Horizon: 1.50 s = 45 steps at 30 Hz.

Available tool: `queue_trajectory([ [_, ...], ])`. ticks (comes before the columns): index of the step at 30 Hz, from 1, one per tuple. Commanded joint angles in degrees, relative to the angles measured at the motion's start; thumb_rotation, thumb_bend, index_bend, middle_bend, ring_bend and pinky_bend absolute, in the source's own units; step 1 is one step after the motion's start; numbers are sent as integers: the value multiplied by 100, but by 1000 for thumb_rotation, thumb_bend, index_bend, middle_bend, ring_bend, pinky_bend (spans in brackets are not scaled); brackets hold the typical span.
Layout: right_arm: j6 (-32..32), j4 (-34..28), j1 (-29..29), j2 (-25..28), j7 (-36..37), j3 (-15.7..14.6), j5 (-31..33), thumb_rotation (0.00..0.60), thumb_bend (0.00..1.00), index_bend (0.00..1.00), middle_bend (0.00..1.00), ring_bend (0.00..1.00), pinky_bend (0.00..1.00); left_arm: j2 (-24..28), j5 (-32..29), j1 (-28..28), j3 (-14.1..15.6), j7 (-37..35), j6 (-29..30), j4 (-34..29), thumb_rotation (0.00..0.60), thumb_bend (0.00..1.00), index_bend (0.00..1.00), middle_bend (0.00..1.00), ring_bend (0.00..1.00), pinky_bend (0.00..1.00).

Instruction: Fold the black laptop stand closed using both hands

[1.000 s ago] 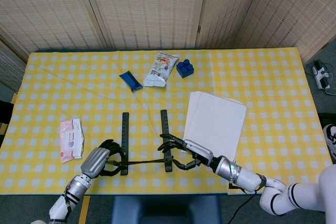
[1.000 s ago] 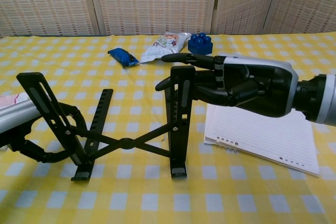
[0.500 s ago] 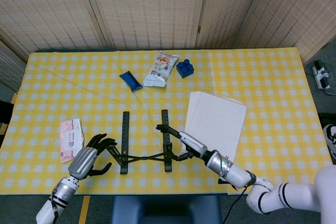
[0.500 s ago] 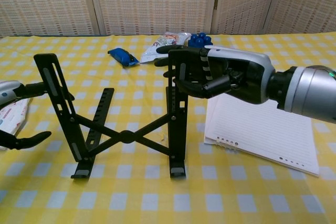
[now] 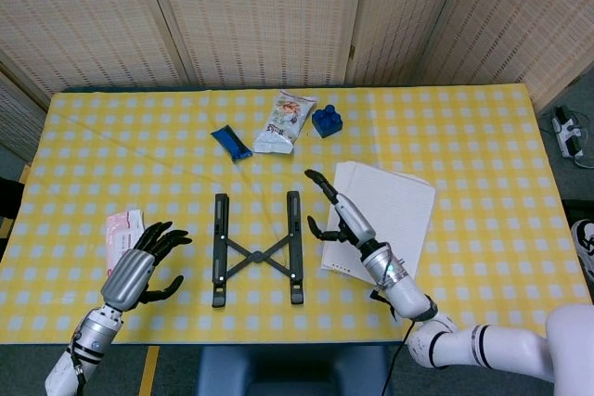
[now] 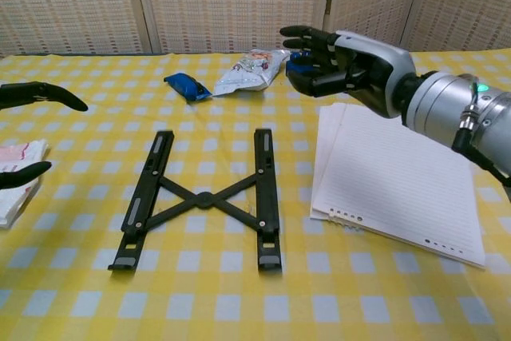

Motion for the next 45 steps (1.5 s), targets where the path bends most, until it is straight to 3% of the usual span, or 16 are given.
queue_trajectory([
  [1, 560, -29, -291, 61, -665, 98, -155, 600, 574, 0, 0, 0, 0, 38, -136, -171, -171, 137, -194, 145, 600, 417, 245, 194, 39, 17],
  [6, 1003, -136, -482, 411, -1602, -229, -939, 600, 573, 0, 0, 0, 0, 27, -393, -584, -374, 437, -833, 461, 600, 413, 231, 162, 32, 13],
  [13, 1394, -103, -673, 580, -3347, -872, -2130, 600, 541, 0, 0, 0, 0, -375, -1148, -1241, -660, 1333, -1942, 833, 600, 358, 81, 24, 0, 0],
  [20, 1241, -50, -726, 493, -4273, -1021, -2398, 600, 478, 0, 0, 0, 0, -1158, -1242, -1699, -788, 2157, -2108, 1739, 600, 246, 20, 0, 0, 0],
  [27, 1200, 252, -761, 259, -4689, -959, -2506, 600, 413, 0, 0, 0, 0, -1725, -1140, -2013, -800, 2161, -2197, 2514, 600, 204, 0, 0, 0, 0],
  [36, 1046, 864, -742, -217, -4942, -973, -2666, 600, 207, 0, 0, 0, 0, -1997, -1222, -2234, -814, 2100, -2340, 2854, 600, 194, 0, 0, 0, 0],
  [45, 1066, 1286, -734, -566, -4786, -947, -2805, 600, 203, 0, 0, 0, 0, -1910, -1236, -2243, -792, 2218, -2188, 2861, 600, 193, 0, 0, 0, 0],
])
